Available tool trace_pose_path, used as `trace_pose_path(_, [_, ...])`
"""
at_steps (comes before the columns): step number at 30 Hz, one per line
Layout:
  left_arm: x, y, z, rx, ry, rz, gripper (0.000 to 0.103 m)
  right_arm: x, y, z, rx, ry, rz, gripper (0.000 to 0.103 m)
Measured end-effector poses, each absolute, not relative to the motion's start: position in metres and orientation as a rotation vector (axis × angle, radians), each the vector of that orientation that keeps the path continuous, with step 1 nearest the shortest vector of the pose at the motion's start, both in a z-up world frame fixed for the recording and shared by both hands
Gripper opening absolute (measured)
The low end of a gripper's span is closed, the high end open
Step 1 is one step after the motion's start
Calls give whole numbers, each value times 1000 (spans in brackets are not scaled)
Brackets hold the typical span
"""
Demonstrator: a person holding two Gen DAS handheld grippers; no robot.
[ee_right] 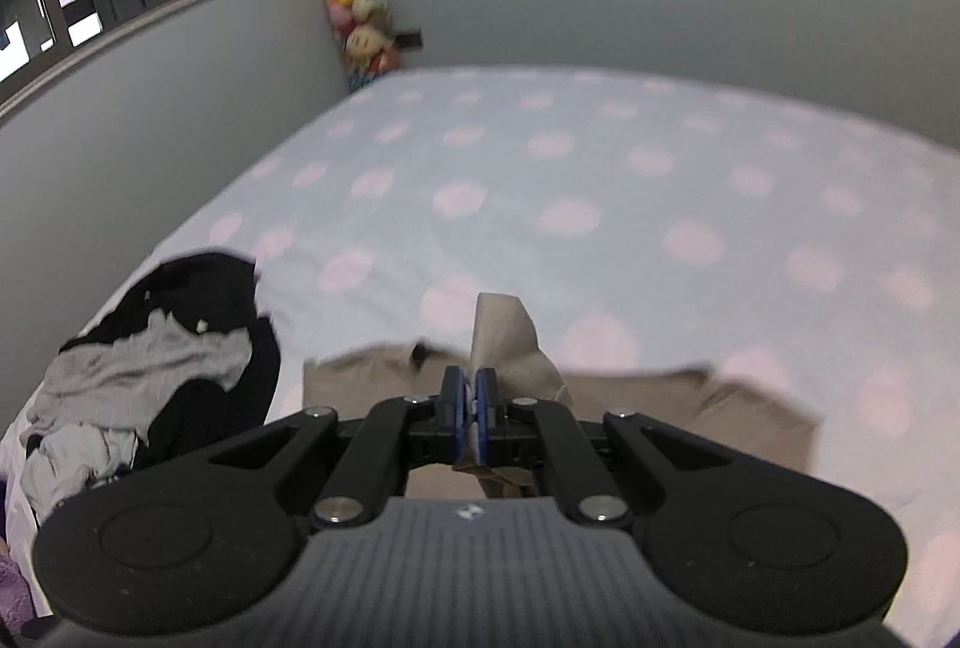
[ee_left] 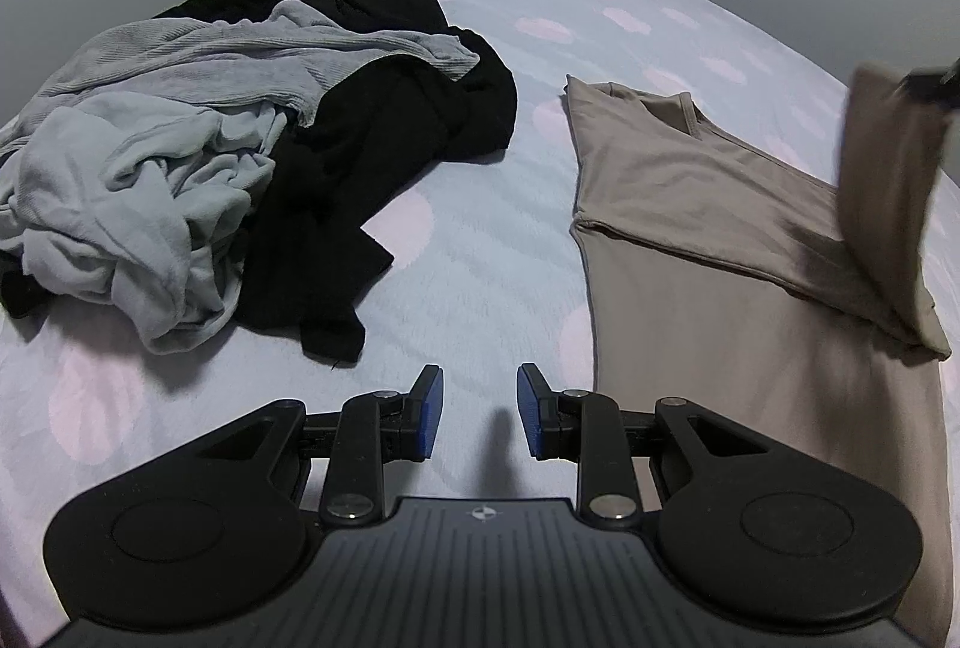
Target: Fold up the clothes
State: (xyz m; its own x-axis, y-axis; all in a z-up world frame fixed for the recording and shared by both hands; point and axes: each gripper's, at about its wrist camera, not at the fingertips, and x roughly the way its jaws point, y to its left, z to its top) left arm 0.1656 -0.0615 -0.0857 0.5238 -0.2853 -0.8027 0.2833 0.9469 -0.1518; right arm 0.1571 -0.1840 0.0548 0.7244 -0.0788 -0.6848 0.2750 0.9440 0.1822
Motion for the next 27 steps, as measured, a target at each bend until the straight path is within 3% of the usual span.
trace_pose_path(8, [177, -69, -98, 24, 981, -321, 25, 189, -147, -37, 359, 870, -116, 6])
trace_pose_path(12, [179, -72, -101, 27, 988, -321, 25, 197, -135, -60, 390, 914, -54, 13])
trace_pose_path(16, [176, -75, -101, 29, 983, -322, 25, 186, -130, -57, 393, 902, 6, 36])
trace_pose_path(23, [172, -79, -100, 34, 974, -323, 25, 135, -151, -41, 392, 855, 9, 37])
trace_pose_path(27, [169, -81, -99, 36, 969, -323, 25, 96, -175, -40, 347, 842, -68, 45])
